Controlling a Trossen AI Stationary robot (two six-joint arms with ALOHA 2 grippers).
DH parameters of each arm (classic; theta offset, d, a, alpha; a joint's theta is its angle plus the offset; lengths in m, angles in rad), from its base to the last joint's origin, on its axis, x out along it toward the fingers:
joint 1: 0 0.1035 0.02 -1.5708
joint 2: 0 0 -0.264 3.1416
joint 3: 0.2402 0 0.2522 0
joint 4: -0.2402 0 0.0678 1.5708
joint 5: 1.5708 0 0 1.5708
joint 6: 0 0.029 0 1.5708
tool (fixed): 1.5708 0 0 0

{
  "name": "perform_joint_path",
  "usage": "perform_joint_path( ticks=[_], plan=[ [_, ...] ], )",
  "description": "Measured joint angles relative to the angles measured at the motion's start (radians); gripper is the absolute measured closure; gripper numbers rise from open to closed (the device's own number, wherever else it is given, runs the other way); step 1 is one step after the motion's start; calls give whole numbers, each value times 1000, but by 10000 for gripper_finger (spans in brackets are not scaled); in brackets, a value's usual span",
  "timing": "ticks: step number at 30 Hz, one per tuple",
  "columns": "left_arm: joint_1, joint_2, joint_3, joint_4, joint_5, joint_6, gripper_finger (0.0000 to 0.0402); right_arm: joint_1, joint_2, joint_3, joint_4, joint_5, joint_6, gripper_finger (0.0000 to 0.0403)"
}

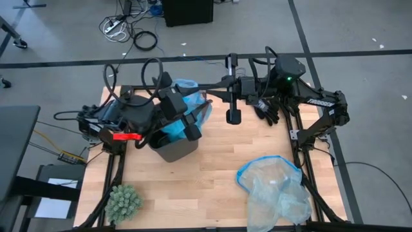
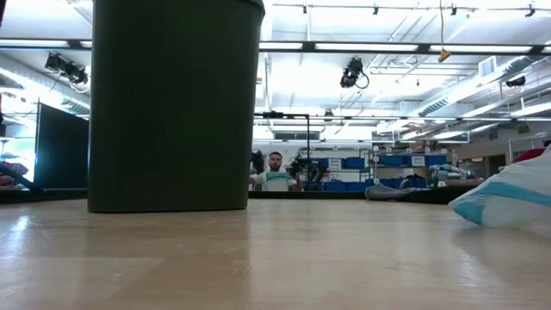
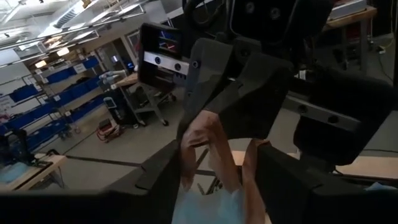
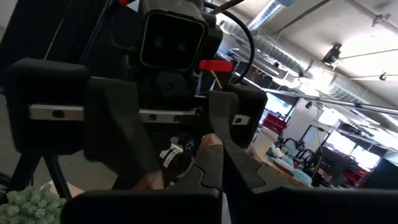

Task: Place trash/remove bag and relplace
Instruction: Remove the trash bag from the bin

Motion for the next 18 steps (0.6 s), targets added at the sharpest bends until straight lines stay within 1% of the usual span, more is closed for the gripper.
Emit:
perform_joint_path(
  ticks=[3,5,8,11,12,18],
  plan=[
    [7,-6,0,1,-4,0,238,0,0,0,0,1,-4,403],
    [8,-9,0,-16,-5,0,267,0,0,0,0,2,-7,403],
    [17,-10,0,-53,3,1,322,0,0,0,0,3,-7,403],
    [27,-10,0,-68,43,1,382,0,0,0,-2,3,-8,403],
    [30,-10,0,-68,52,1,391,0,0,0,-2,4,-7,403],
    [46,-12,0,-69,82,1,398,5,0,0,-29,2,0,399]
  ],
)
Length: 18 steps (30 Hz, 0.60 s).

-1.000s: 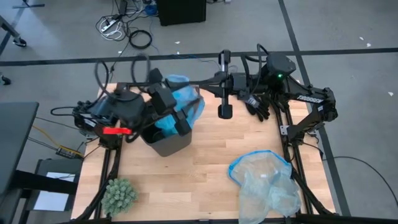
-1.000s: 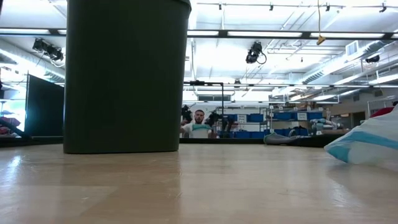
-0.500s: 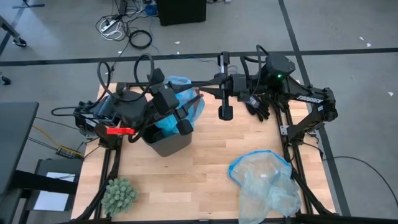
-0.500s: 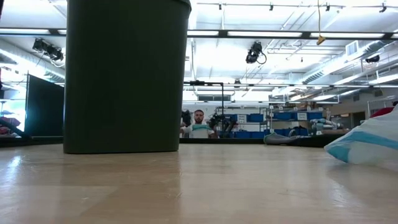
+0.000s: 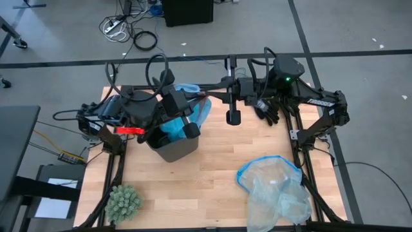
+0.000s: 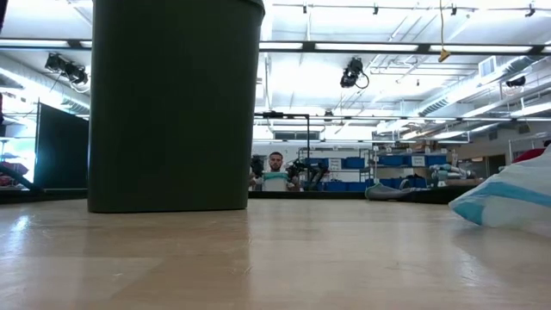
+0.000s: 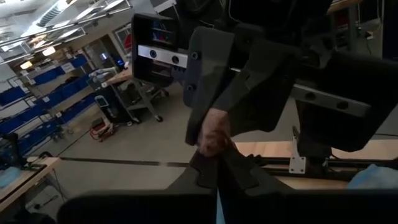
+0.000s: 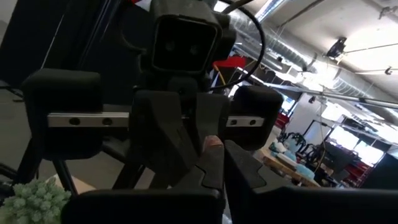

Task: Place trash/remove bag and relplace
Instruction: Remove the trash bag from the bin

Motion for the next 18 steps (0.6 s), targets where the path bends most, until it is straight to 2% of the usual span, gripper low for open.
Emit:
perform_joint_path(
  ticks=[4,11,15,18],
  plan=[
    [-1,-8,2,2,1,13,399,8,-8,0,3,18,-10,373],
    [-1,-38,4,36,-25,52,400,33,-77,0,-10,104,22,290],
    [-1,-49,4,63,-24,65,400,45,-96,1,-135,137,102,249],
    [-1,-54,4,84,-25,82,401,34,-76,0,-199,136,246,231]
  ],
)
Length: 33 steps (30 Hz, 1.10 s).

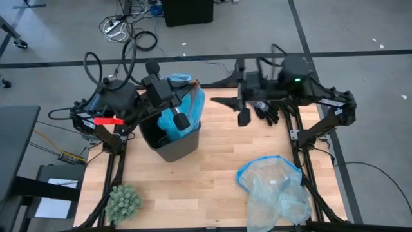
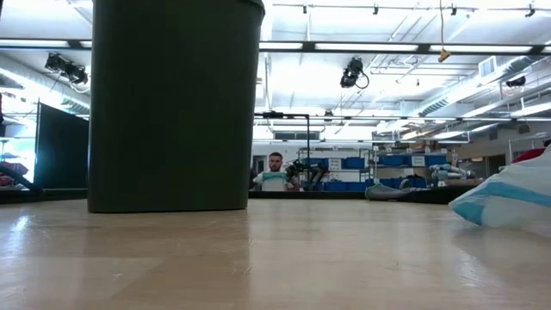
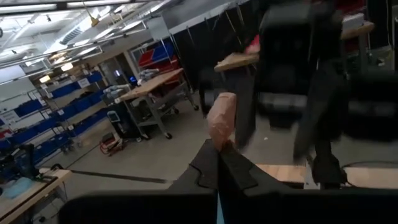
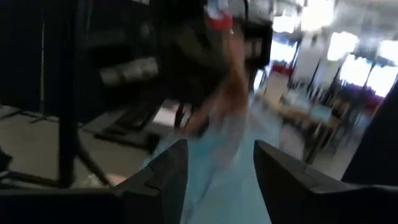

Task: Place trash/remove bag and relplace
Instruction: Remove the trash bag from the bin

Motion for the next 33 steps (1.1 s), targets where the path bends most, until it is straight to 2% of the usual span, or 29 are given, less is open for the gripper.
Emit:
perform_joint_path(
  ticks=[5,13,16,20,23,27,33],
  plan=[
    [0,6,0,1,1,1,401,-29,45,-1,-7,-29,95,224],
    [0,7,0,0,2,0,401,-65,60,-1,45,-50,132,234],
    [0,7,0,13,2,-1,401,-91,60,-1,41,-77,167,268],
    [0,7,0,41,2,-2,401,-113,73,0,46,-170,194,337],
    [0,7,0,47,2,4,401,-113,91,-1,38,-216,200,372],
    [0,7,0,58,2,17,401,-103,101,-1,11,-208,200,399],
    [0,9,-1,148,1,61,401,-93,110,-1,-38,-205,224,402]
  ],
)
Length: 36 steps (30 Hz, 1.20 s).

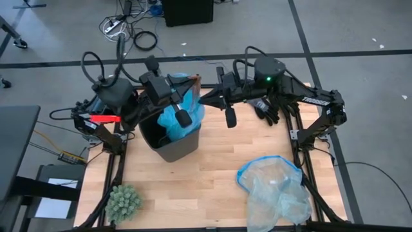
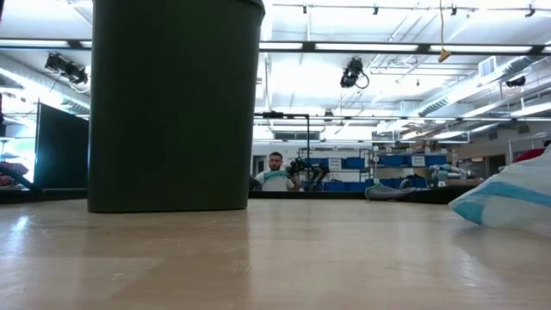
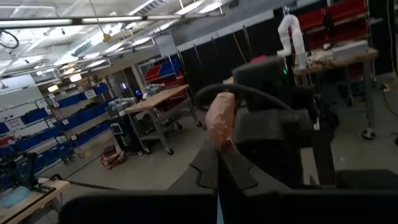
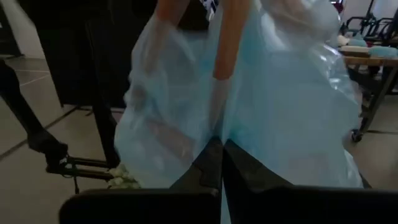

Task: Place trash/remove bag and relplace
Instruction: Remove the trash bag from the bin

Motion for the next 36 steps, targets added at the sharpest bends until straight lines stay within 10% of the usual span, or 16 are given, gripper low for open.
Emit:
perform_joint_path(
  ticks=[24,36],
  plan=[
    [-10,-34,1,132,5,119,401,44,-5,-180,-18,-16,12,399],
    [-55,-43,0,65,-14,93,401,24,-122,-143,79,36,-153,285]
  ],
)
